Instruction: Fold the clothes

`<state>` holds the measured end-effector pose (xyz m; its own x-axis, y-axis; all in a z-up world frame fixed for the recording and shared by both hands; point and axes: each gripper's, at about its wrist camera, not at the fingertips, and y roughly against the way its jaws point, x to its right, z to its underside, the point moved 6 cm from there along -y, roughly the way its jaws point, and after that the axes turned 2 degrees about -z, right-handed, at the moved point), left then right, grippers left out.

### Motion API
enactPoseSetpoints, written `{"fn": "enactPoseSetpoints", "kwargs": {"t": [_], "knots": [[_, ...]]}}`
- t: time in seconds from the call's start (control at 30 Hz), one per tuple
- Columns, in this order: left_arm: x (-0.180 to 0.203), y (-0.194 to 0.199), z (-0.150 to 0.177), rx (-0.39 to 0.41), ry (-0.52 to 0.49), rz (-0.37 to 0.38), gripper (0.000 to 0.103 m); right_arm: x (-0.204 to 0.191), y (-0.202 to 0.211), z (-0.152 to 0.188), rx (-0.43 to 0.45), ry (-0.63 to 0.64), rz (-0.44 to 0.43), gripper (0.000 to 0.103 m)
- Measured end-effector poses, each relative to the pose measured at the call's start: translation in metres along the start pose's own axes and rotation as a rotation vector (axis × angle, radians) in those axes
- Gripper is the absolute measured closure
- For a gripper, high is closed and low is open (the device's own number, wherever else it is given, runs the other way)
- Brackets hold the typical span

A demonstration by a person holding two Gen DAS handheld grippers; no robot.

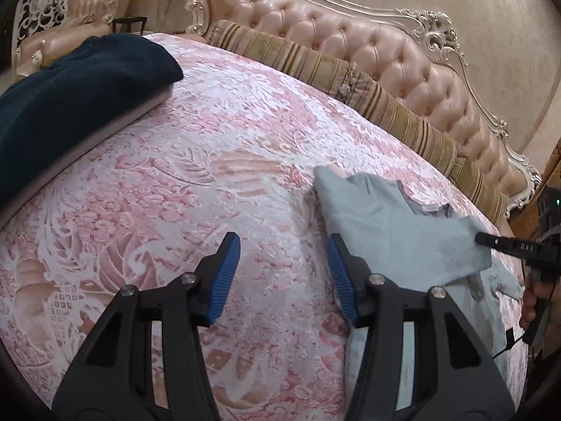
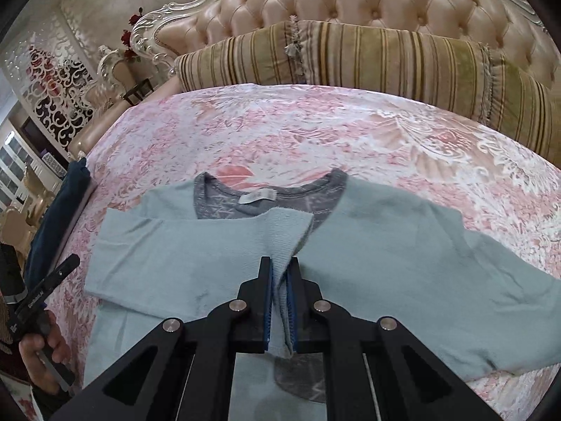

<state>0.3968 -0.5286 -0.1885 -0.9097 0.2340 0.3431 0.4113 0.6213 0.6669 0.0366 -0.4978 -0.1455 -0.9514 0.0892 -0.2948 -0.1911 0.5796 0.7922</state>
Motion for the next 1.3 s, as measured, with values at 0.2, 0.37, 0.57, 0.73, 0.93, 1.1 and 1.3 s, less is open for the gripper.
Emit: {"fn": "enactPoseSetpoints", "kwargs": {"t": [0.2,0.37,0.57,0.73,0.93,1.1,1.3], "knots": [[0.014,0.007,0.004,-0.008,-0.108,0.053,0.03,0.014,0.012,-0.003,0.022,-0.021,0.023,0.095],[0.048,0.015,0.022,0.009,-0.41,-0.001,0.029,0.016,0.005,0.003,-0.003,-0.012,0.017,0.095],[0.067,-0.002,0.04,-0.042,-0.568,-0.06,0.03,0.021,0.013,0.003,0.024,-0.002,0.051,0.095],[0.061,-0.015,0.028,-0.076,-0.496,-0.086,0.059,0.022,0.018,0.01,0.026,0.022,0.073,0.095],[0.059,-0.015,0.028,-0.099,-0.404,0.006,0.09,0.038,0.004,0.027,-0.029,-0.002,0.086,0.095],[0.056,-0.014,0.03,-0.111,-0.382,0.022,0.09,0.042,-0.003,0.033,-0.047,0.013,0.092,0.095],[0.054,-0.012,0.036,-0.149,-0.366,0.033,0.09,0.039,-0.005,0.034,-0.052,0.064,0.121,0.096]]}}
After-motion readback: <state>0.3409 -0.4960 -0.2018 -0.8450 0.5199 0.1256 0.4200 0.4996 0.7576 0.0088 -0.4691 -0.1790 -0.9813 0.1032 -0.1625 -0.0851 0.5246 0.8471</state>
